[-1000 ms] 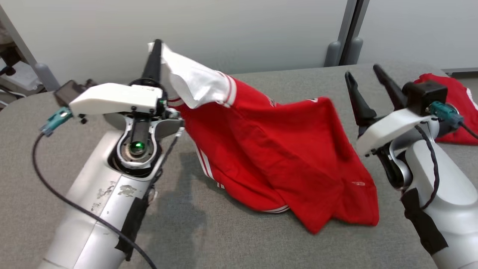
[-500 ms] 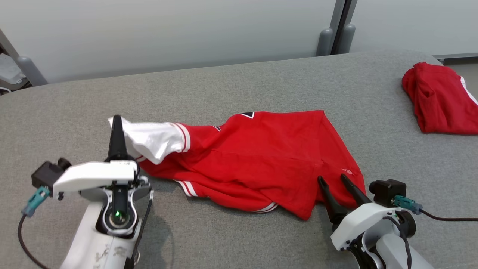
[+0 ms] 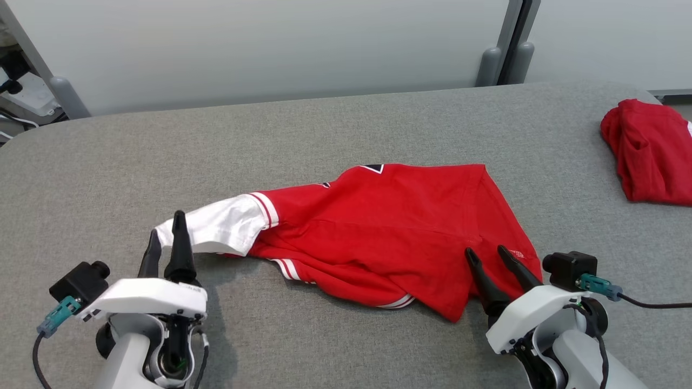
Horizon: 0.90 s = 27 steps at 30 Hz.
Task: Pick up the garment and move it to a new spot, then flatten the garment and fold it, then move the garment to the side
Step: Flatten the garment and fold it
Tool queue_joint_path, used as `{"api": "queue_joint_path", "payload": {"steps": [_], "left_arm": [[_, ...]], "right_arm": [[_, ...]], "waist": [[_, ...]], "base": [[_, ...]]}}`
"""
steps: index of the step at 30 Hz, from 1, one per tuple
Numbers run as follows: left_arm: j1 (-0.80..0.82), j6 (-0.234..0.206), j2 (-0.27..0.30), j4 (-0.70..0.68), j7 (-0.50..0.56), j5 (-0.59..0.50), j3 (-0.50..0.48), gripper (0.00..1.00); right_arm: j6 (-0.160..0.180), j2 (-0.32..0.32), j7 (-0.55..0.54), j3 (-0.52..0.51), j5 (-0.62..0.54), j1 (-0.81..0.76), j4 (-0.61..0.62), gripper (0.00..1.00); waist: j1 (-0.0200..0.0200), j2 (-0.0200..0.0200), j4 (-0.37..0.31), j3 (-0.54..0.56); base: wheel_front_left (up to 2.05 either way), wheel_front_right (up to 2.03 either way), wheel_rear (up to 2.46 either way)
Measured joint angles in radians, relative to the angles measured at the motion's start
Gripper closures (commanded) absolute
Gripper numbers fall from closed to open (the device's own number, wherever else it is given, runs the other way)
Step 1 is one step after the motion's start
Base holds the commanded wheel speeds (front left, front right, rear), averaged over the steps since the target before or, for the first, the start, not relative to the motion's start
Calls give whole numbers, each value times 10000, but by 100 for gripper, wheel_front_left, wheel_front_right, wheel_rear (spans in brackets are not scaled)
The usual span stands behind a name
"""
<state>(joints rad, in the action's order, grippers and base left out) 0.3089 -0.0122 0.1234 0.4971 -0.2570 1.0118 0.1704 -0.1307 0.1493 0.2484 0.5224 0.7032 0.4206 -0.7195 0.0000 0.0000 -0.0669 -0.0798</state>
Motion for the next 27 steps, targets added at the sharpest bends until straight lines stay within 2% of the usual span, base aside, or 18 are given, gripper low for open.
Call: {"api": "queue_joint_path", "payload": {"steps": [4, 7, 11, 19, 27], "left_arm": [[-365, -349, 303, 345, 2, -1202, 226, 0], [-687, -594, 529, 395, 2, -2073, 33, 0], [-864, -587, 545, 489, 2, -2769, -270, 0], [-744, -46, 533, 1191, 2, -3582, -591, 0], [-235, 426, 458, 1822, 4, -3935, -871, 0]], "right_arm": [[0, 140, 0, -13, -4, -55, 107, 0], [0, 157, 0, -59, -15, -216, 242, 0], [0, 159, 0, -215, -115, -407, 314, 0], [0, 171, 0, -238, -174, -523, 481, 0], [0, 280, 0, -274, -259, -619, 525, 0]], "waist": [[0, 0, 3, 23], [0, 0, 2, 32], [0, 0, -1, 34], [0, 0, -121, 15], [0, 0, -264, 66]], "base": [[0, 0, 0], [0, 0, 0], [0, 0, 0], [0, 0, 0], [0, 0, 0]]}}
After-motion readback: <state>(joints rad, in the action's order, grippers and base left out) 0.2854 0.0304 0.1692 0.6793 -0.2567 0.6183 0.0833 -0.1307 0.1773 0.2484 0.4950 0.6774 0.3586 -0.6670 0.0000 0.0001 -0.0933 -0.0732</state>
